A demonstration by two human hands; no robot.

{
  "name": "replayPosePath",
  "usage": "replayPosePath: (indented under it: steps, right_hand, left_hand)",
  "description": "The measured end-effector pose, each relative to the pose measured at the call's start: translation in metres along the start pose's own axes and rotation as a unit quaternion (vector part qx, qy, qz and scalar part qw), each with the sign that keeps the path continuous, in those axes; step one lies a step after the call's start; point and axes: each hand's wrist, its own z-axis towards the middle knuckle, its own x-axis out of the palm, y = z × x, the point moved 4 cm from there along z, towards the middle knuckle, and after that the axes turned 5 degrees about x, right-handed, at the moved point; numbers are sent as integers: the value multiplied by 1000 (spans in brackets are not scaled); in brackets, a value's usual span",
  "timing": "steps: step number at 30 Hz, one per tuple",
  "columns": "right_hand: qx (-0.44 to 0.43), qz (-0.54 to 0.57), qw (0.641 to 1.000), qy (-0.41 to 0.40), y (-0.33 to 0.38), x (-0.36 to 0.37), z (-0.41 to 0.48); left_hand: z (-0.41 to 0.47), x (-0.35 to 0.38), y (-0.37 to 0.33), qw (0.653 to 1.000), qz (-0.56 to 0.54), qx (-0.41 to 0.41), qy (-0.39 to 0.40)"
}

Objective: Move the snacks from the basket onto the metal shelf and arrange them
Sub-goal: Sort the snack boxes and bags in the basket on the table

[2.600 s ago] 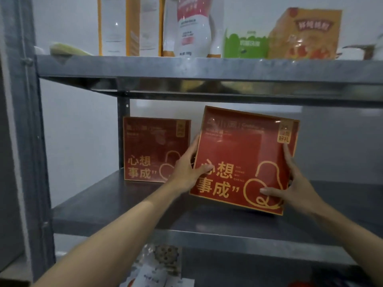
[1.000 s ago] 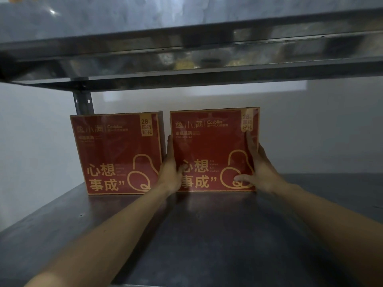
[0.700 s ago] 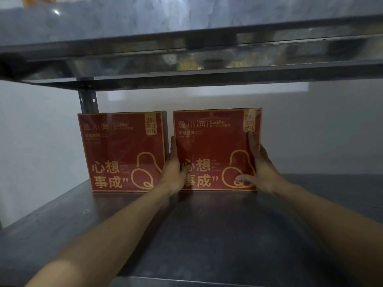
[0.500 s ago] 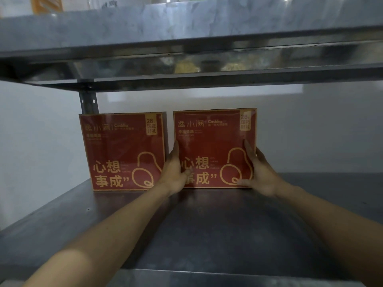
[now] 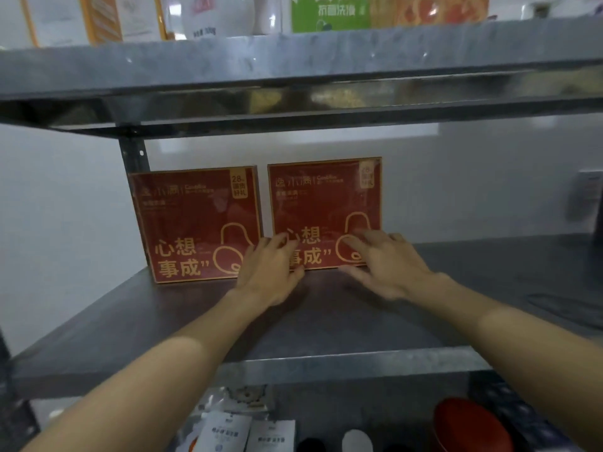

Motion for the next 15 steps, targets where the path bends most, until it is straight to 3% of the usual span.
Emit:
replayPosePath:
  steps: [6, 15]
  right_hand:
    - [-15, 11, 997, 69, 40, -16, -27]
    - [-90, 114, 988, 43, 101, -36, -73]
  left_hand:
    - [-41, -25, -1, 999, 39, -28, 9]
    - [-131, -70, -5, 988, 99, -117, -5]
